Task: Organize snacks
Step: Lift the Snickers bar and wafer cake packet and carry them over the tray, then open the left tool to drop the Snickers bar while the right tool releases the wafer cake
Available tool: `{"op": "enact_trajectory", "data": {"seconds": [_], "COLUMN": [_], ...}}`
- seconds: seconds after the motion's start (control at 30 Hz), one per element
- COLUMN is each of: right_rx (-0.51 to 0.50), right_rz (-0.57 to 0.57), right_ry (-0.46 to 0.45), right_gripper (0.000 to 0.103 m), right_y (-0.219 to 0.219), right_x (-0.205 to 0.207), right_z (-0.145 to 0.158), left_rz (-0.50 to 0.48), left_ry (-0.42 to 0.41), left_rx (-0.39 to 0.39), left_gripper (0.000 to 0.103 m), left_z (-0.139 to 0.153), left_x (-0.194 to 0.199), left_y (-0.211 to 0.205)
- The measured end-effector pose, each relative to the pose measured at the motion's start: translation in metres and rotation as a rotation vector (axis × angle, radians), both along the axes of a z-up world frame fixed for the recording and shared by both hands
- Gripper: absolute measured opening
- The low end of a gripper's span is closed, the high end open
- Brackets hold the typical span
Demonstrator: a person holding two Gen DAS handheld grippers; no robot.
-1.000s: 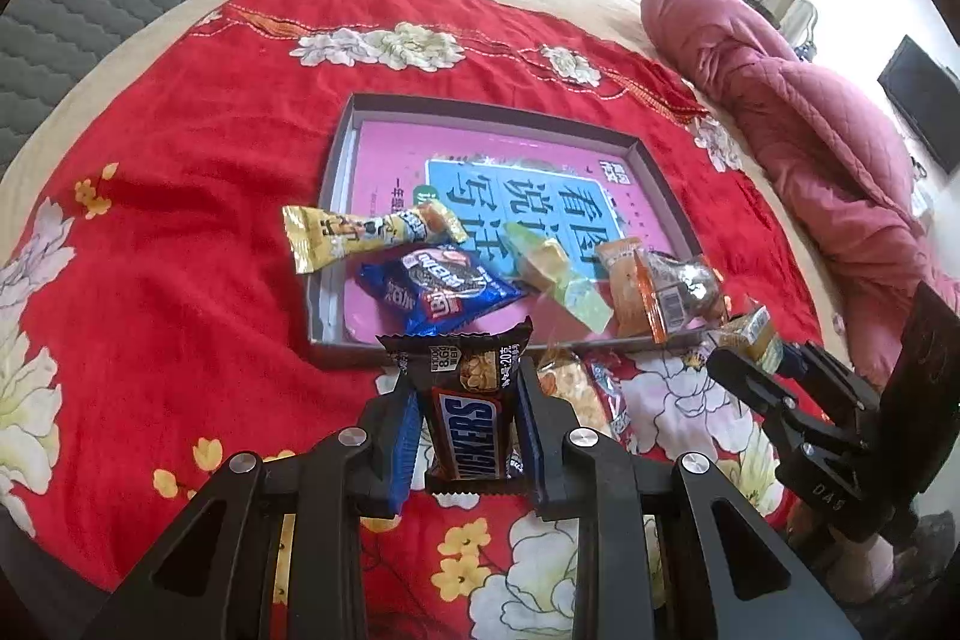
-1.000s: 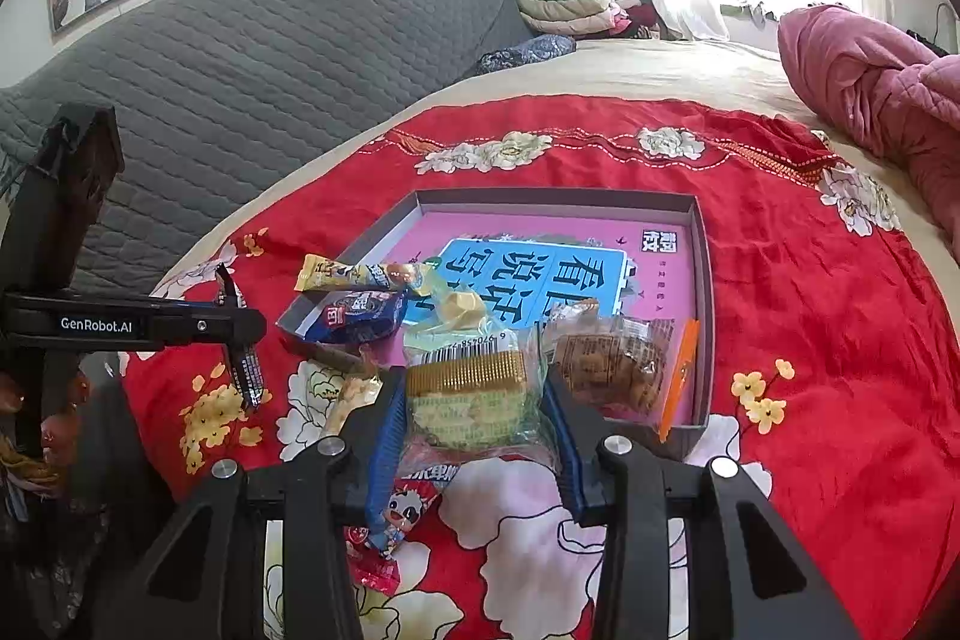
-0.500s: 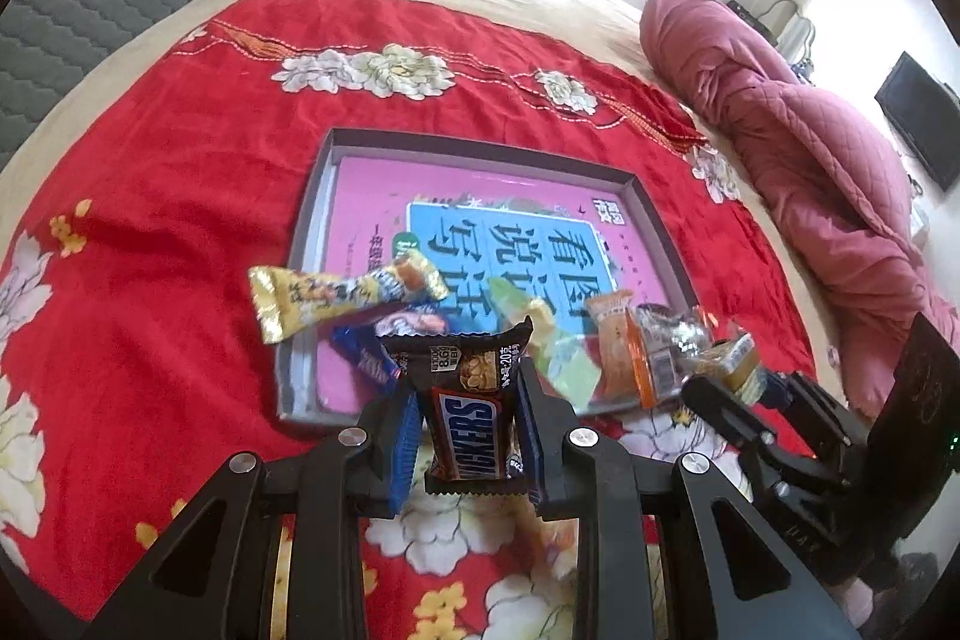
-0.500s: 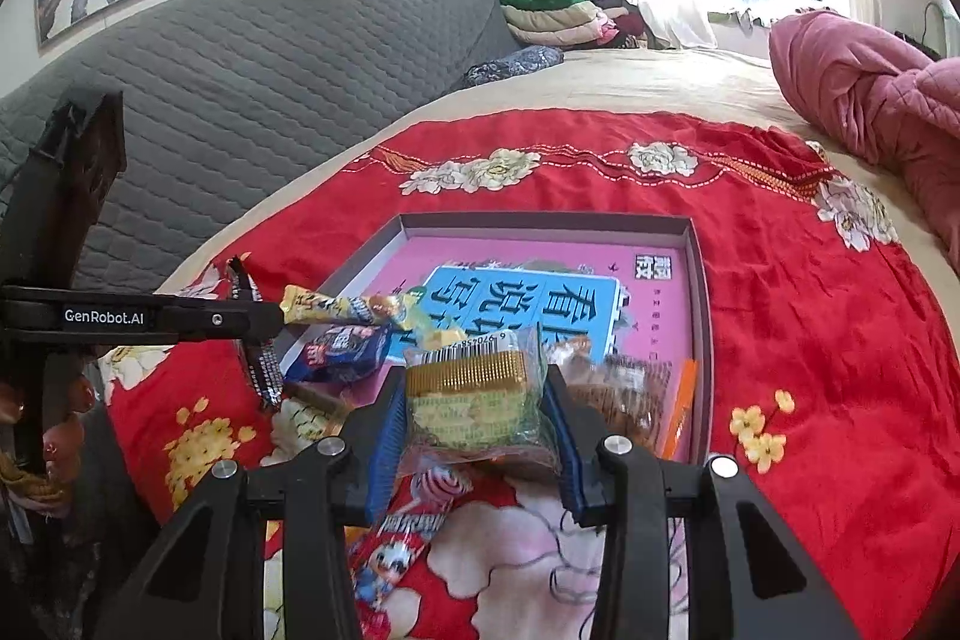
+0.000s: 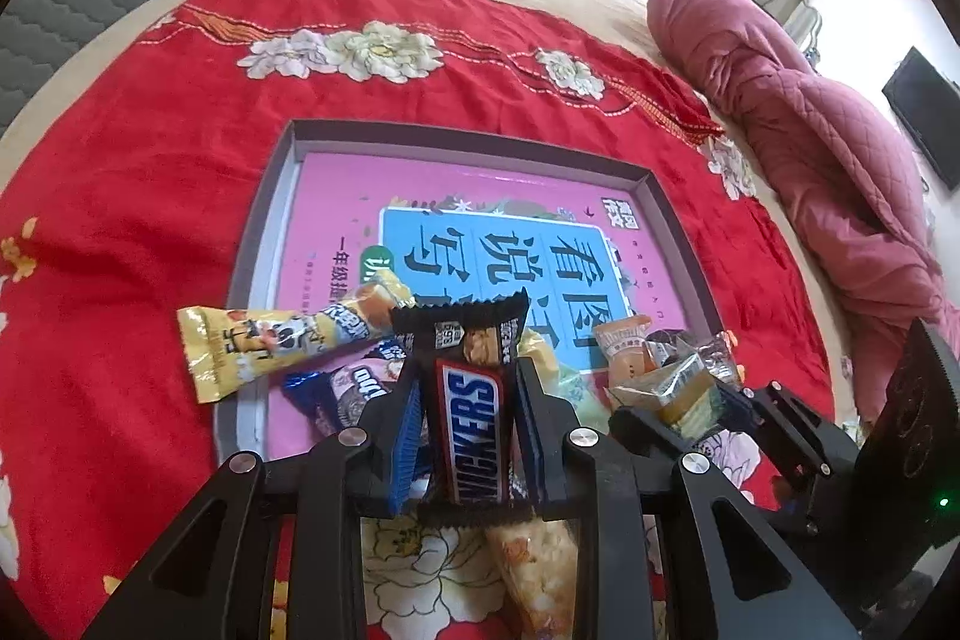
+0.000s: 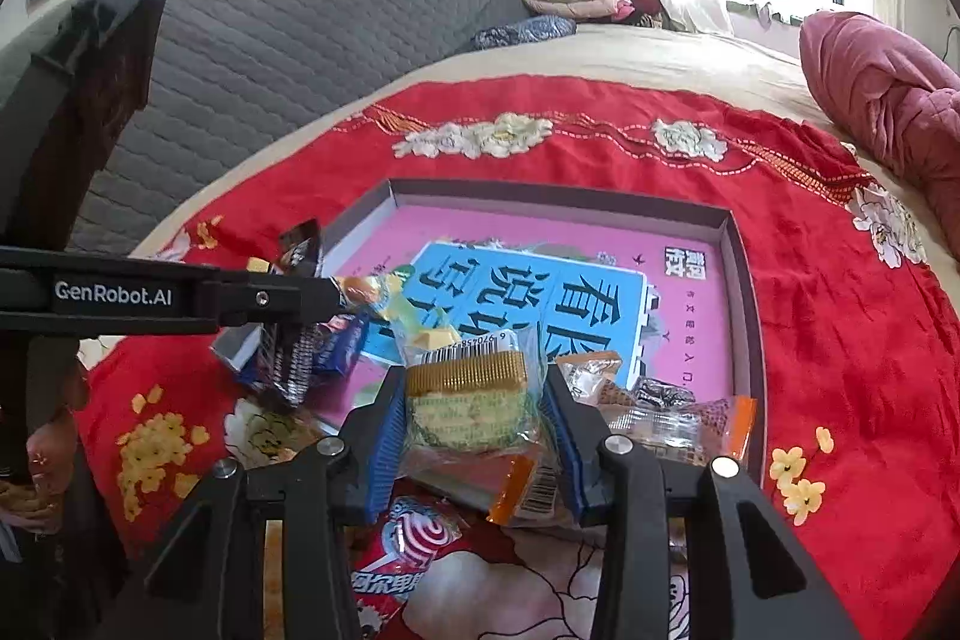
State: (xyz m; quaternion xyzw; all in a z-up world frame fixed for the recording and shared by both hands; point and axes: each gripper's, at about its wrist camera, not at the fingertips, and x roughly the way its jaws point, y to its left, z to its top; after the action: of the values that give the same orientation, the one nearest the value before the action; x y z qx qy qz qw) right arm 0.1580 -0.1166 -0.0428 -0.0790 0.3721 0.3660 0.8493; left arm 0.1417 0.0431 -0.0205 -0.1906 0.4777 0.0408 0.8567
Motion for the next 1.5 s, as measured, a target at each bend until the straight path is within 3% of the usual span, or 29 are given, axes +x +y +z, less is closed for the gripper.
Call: {"op": "enact_trajectory", "data": {"seconds": [0.47,0.67,0.77,0.9,1.17,1.5], "right_rx": [-0.098,-0.101,-0.080,-0.064,-0.019,0.014], "right_rz": [0.033,0.033,0.024,0.011,-0.007,-0.010], "right_ry": [-0.087,-0.102,-0.093,-0.092,-0.082,0.030], "right_gripper": [0.045,0.051,0.051,0.052,0.053,0.053], "right_y": [0.015,0.016,0.012,0.008,-0.004,-0.025], "right_x": [-0.008,-0.010,-0.008,-0.007,-0.012,-0.027], "right_z": [-0.007,-0.007,-0.004,0.000,0.011,0.014], "left_rz": [-0.010,-0.008,-0.005,-0.006,-0.013,-0.025], "left_ry": [0.041,0.049,0.051,0.046,0.034,0.035], "left_rx": [-0.005,-0.014,-0.025,-0.044,-0.055,-0.078], "left_gripper": [0.029,0.029,0.032,0.044,0.052,0.053], "left_z": [-0.018,-0.021,-0.020,-0.017,-0.007,0.007], "left_x": [0.020,0.021,0.020,0.018,0.012,-0.015], "left_y": [-0.006,-0.005,-0.003,-0.001,-0.001,0.000]}}
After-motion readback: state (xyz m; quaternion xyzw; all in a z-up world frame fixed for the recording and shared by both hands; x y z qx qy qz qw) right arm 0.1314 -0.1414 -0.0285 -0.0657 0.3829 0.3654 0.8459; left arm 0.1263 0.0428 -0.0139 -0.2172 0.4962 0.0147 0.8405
